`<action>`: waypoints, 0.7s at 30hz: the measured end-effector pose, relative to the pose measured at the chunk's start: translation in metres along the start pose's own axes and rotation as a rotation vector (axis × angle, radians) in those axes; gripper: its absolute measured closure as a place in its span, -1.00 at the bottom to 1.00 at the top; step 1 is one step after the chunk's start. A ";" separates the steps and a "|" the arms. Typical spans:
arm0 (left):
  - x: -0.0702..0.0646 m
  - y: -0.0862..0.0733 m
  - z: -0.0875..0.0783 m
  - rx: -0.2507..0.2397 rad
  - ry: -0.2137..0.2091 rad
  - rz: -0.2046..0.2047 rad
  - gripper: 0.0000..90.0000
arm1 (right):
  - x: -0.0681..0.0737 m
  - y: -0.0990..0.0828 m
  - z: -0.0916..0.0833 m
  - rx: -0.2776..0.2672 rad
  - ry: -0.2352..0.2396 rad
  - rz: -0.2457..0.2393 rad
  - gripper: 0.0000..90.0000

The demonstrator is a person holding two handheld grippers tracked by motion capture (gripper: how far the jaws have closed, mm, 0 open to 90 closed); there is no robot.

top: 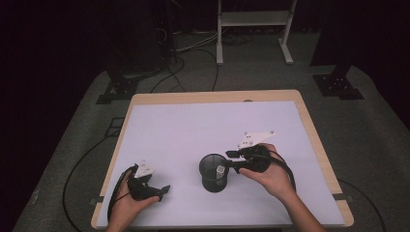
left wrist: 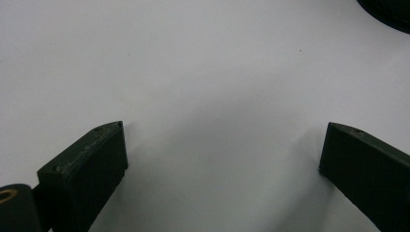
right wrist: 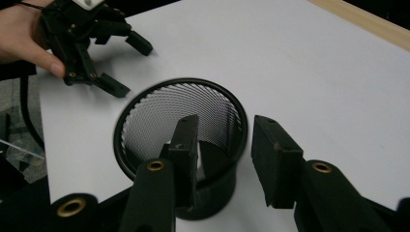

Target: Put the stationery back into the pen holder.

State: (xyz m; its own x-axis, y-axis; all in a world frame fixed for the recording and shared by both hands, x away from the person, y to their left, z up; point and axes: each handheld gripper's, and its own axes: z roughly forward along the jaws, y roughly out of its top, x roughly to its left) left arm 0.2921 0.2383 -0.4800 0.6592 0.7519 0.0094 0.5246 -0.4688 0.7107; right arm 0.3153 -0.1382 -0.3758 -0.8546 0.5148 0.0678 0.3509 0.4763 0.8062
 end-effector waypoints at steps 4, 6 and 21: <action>0.000 0.000 0.000 0.000 0.000 0.000 -0.95 | -0.008 -0.009 -0.009 -0.002 -0.039 0.011 0.32; 0.000 0.000 0.000 0.000 0.000 -0.003 -0.95 | -0.011 -0.014 -0.013 -0.002 -0.053 0.021 0.29; 0.000 0.000 0.000 0.000 0.000 -0.001 -0.95 | -0.033 -0.064 -0.028 0.043 -0.182 0.071 -0.14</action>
State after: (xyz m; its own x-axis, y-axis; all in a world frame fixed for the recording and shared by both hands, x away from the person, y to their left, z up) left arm 0.2919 0.2382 -0.4800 0.6583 0.7527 0.0087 0.5255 -0.4678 0.7106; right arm 0.3101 -0.2052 -0.4132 -0.7451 0.6669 0.0132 0.4273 0.4620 0.7772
